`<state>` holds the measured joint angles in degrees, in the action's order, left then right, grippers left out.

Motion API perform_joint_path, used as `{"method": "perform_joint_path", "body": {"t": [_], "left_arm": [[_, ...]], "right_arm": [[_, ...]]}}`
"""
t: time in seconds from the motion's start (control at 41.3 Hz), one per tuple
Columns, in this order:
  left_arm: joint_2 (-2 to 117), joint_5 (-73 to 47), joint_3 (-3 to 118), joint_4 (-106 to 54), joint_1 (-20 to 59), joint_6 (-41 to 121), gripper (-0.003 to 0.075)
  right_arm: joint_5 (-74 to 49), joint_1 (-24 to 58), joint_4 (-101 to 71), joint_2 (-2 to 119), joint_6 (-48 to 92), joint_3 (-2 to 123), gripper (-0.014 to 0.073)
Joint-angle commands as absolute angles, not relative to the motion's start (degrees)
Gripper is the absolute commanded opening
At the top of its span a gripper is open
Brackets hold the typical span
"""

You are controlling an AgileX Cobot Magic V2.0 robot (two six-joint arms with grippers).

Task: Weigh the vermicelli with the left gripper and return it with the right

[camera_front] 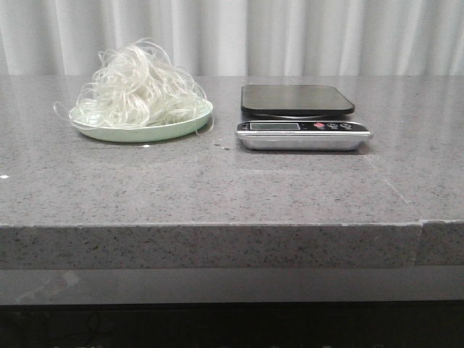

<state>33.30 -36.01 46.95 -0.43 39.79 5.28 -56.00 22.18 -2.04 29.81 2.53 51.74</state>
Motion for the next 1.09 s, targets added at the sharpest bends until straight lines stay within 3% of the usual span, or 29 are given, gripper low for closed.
{"method": "perform_joint_path", "body": {"t": [0.0,0.097,0.703,0.872,1.066], "left_arm": [[33.5,-31.7,48.4,-1.0,39.9,4.6,0.0203],[33.5,-31.6,48.4,-1.0,39.9,4.6,0.0138],[33.1,-31.6,48.4,-1.0,39.6,4.6,0.0142],[30.1,-30.7,46.2,-1.0,33.4,4.6,0.0142],[22.8,-21.4,35.3,-0.5,22.6,4.6,0.0142]], "right_arm": [[-52.7,21.9,-1.3,30.2,3.0,53.0,0.0156],[-52.6,21.9,-1.3,30.2,3.0,53.0,0.0159],[-53.9,21.9,-1.2,30.2,3.0,53.0,0.0159],[-53.9,21.9,-1.2,30.2,3.0,53.0,0.0159],[-53.9,21.9,-1.2,30.2,3.0,53.0,0.0159]]}}
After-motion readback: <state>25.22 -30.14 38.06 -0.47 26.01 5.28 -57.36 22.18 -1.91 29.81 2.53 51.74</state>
